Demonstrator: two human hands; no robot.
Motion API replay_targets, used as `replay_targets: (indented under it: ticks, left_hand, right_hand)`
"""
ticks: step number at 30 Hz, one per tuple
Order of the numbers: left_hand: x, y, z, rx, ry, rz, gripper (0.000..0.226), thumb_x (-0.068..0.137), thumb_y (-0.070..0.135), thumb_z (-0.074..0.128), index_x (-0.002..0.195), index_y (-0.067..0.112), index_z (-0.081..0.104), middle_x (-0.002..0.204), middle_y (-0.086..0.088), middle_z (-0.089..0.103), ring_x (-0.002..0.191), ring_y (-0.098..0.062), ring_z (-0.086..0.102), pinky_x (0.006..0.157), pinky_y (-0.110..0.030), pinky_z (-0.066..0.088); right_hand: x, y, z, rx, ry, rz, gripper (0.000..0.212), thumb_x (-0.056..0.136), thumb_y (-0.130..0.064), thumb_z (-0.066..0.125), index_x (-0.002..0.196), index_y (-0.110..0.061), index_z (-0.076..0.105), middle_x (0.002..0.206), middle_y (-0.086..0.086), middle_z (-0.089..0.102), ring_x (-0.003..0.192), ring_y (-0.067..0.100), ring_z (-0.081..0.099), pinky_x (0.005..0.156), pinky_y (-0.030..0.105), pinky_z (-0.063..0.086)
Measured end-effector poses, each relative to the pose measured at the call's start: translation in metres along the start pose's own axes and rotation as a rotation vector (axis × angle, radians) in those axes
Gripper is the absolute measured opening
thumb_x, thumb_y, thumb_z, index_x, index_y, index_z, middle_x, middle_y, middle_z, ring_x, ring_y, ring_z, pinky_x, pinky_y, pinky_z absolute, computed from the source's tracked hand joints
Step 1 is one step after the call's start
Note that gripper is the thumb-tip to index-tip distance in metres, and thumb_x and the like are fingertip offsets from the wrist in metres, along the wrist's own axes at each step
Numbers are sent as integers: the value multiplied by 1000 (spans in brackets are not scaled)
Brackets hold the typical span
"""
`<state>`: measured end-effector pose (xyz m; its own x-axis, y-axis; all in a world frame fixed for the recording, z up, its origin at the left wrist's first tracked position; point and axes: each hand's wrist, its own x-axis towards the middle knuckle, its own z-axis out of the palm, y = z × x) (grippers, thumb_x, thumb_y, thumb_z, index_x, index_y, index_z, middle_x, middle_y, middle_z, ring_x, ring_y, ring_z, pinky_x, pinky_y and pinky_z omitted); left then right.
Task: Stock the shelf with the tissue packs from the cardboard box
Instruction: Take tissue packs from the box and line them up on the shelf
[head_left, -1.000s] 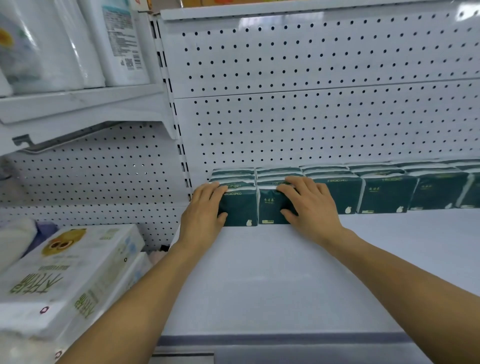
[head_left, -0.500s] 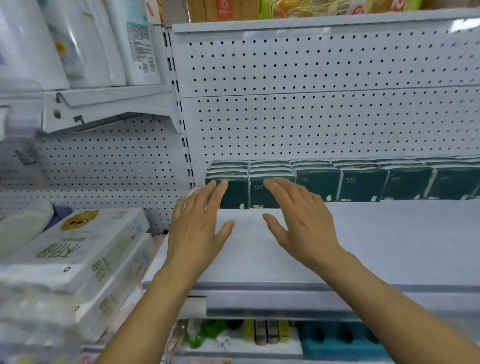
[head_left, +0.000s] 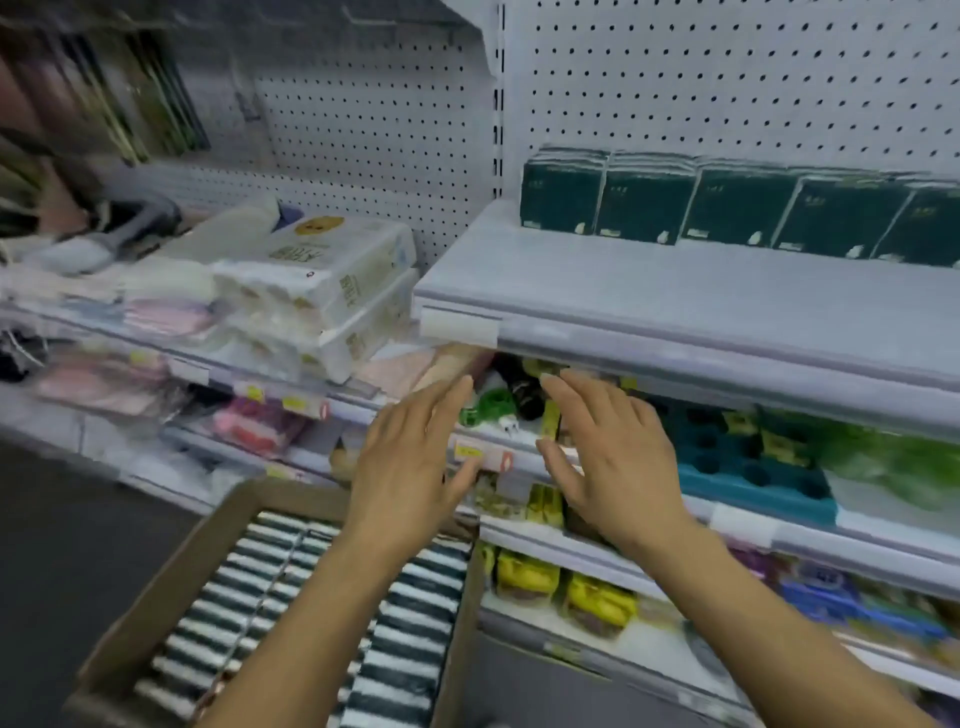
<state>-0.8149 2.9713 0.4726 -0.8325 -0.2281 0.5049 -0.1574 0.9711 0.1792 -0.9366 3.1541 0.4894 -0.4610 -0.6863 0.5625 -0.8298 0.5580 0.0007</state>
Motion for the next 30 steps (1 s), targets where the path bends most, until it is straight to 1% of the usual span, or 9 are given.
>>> replay_targets:
  ticks: [3, 7, 13, 15, 18, 20, 22, 26, 30]
  left_hand:
    - [-44, -19, -2, 44, -102, -94, 70, 91, 52, 51, 151, 22, 31, 145, -5, 47, 128, -28, 47, 102, -48, 44]
    - [-91, -51, 2, 56, -222, -220, 73, 90, 50, 59, 152, 23, 29, 148, -2, 43, 134, -24, 42, 109, -42, 35]
    - [-138, -120, 22, 15, -388, -361, 75, 92, 46, 61, 153, 22, 25, 142, -5, 46, 127, -30, 46, 99, -45, 43]
    - [-150, -146, 32, -14, -452, -399, 74, 93, 46, 59, 153, 20, 24, 144, -8, 44, 130, -31, 44, 99, -46, 44]
    - [-165, -186, 50, -71, -541, -425, 75, 94, 43, 58, 155, 22, 19, 151, -11, 39, 135, -32, 38, 101, -47, 44]
    - [-169, -210, 66, -102, -607, -445, 75, 95, 41, 58, 155, 22, 17, 153, -10, 35, 138, -31, 35, 103, -45, 43]
    - [-169, -230, 84, -130, -664, -441, 73, 96, 39, 58, 155, 22, 19, 153, -10, 35, 139, -31, 33, 104, -44, 42]
    - [-159, -259, 129, -189, -725, -426, 69, 97, 35, 57, 154, 23, 23, 154, -8, 34, 140, -28, 31, 105, -40, 40]
    - [-141, -277, 178, -229, -752, -378, 67, 96, 32, 58, 153, 26, 24, 151, -5, 38, 130, -26, 42, 102, -39, 42]
  right_hand:
    - [-24, -26, 17, 27, -109, -10, 52, 93, -41, 54, 138, -16, 47, 137, 8, 52, 117, 30, 53, 89, 45, 47]
    - [-44, -59, 44, 83, -201, -16, 52, 88, -41, 62, 133, -17, 52, 130, 5, 57, 110, 28, 58, 81, 41, 48]
    - [-57, -110, 102, 139, -347, -32, 49, 84, -37, 68, 128, -16, 57, 120, 6, 62, 103, 31, 61, 77, 42, 51]
    - [-57, -126, 124, 156, -423, -20, 51, 82, -35, 72, 127, -17, 57, 116, 5, 63, 101, 31, 62, 77, 41, 51]
    - [-53, -151, 163, 183, -542, 4, 51, 88, -34, 65, 135, -18, 52, 130, 7, 58, 117, 32, 55, 85, 44, 48]
    - [-49, -165, 190, 196, -624, 25, 50, 94, -36, 57, 140, -21, 47, 144, 7, 47, 132, 31, 43, 97, 46, 42]
    - [-44, -176, 216, 205, -709, 76, 48, 98, -37, 49, 143, -23, 41, 148, 5, 41, 139, 28, 34, 103, 45, 36]
    - [-28, -183, 268, 174, -767, 174, 41, 100, -34, 43, 140, -24, 45, 142, 3, 48, 133, 26, 39, 98, 39, 38]
    - [-12, -173, 316, 135, -799, 231, 34, 99, -27, 46, 131, -21, 53, 128, 7, 57, 119, 30, 47, 94, 42, 43]
